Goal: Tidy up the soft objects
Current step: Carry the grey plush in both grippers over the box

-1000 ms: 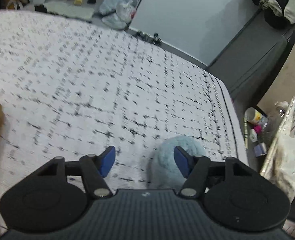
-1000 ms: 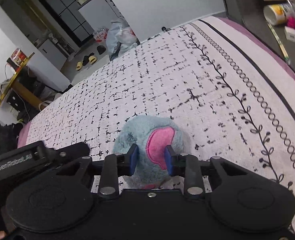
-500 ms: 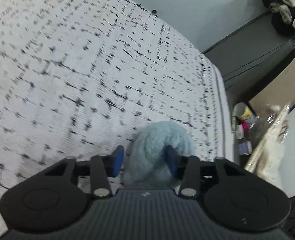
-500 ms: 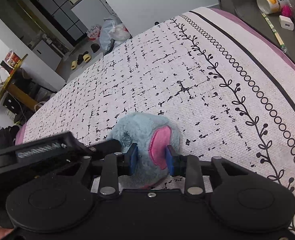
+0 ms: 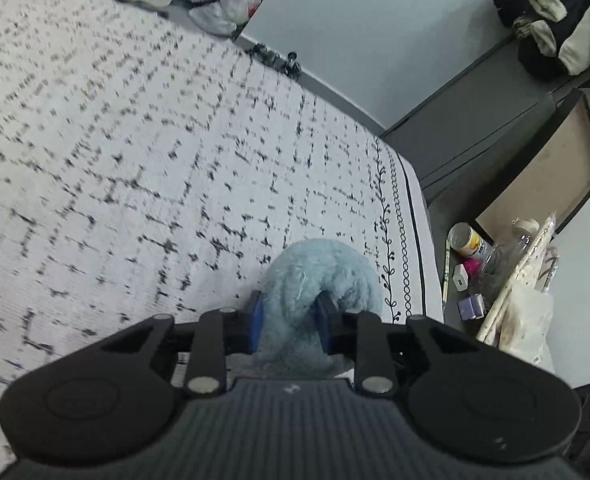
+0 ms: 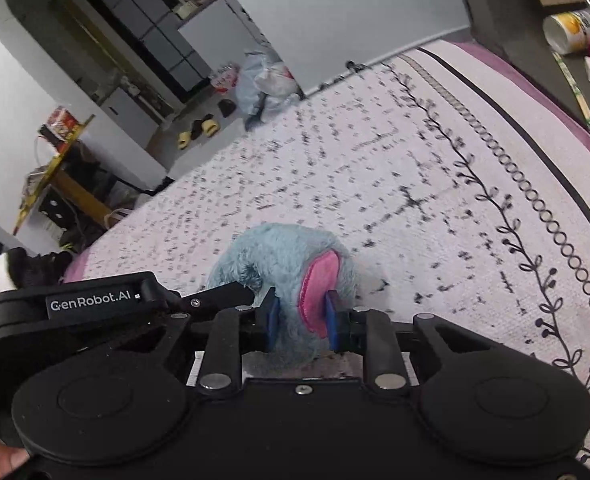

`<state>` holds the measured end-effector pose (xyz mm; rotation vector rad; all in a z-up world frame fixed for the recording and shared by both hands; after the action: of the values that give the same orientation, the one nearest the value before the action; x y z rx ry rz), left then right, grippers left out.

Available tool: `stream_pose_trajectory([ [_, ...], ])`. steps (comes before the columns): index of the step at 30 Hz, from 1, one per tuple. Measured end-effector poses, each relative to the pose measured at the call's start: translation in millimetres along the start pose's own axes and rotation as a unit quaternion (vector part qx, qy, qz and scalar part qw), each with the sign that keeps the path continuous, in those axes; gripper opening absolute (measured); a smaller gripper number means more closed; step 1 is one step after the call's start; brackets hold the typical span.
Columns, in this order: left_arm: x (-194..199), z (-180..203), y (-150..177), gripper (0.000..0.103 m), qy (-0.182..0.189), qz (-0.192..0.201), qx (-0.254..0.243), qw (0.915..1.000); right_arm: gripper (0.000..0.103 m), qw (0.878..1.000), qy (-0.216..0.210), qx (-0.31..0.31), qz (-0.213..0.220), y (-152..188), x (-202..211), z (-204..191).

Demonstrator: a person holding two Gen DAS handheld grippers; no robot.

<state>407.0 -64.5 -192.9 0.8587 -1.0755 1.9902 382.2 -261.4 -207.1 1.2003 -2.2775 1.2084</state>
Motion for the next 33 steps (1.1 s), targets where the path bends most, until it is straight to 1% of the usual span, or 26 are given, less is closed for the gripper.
stream_pose_trajectory([
  [7, 42.4, -15.3, -5.5, 0.025, -0.014, 0.03, -0.001, 0.9995, 0.023, 0.999, -0.041, 0.03, 0.003, 2.2, 1.3, -33.9],
  [13, 76.3, -39.2, -4.6, 0.025, -0.026, 0.048, 0.015, 0.9984, 0.023, 0.996, -0.069, 0.058, -0.005, 11.1, 0.5, -62.7],
  [17, 103.9, -55.0, -4.5, 0.025, -0.031, 0.064, 0.022, 0.9972, 0.023, 0.993, -0.087, 0.077, -0.005, 17.1, 3.2, -88.9],
  [20, 127.3, -65.1, -6.8, 0.025, -0.042, 0.077, 0.022, 0.9959, 0.023, 0.991, -0.112, 0.064, -0.013, 20.9, 4.7, -104.9],
  [22, 141.3, -72.6, -9.5, 0.025, -0.043, 0.082, 0.026, 0.9954, 0.023, 0.99, -0.122, 0.074, -0.015, 21.8, 5.8, -117.4],
  [28, 173.4, -93.9, -13.9, 0.025, -0.032, 0.089, 0.047, 0.9944, 0.023, 0.987, -0.139, 0.083, -0.021, 24.6, 8.4, -148.6],
  [33, 188.9, -110.4, -16.1, 0.025, -0.025, 0.095, 0.058, 0.9934, 0.022, 0.986, -0.135, 0.097, -0.023, 29.7, 9.4, -172.8],
])
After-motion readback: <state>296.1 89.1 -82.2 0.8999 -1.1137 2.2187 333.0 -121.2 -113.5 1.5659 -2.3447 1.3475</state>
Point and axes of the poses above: each gripper's, at about its wrist camera, not at the fingertips, and x roughly against the way its jaws point, z to its right, y to its underside, the point moved 1 cm from there along -x, roughly the way its jaws point, and after that the axes turned 8 degrees about -y, right-handed, at the moved point
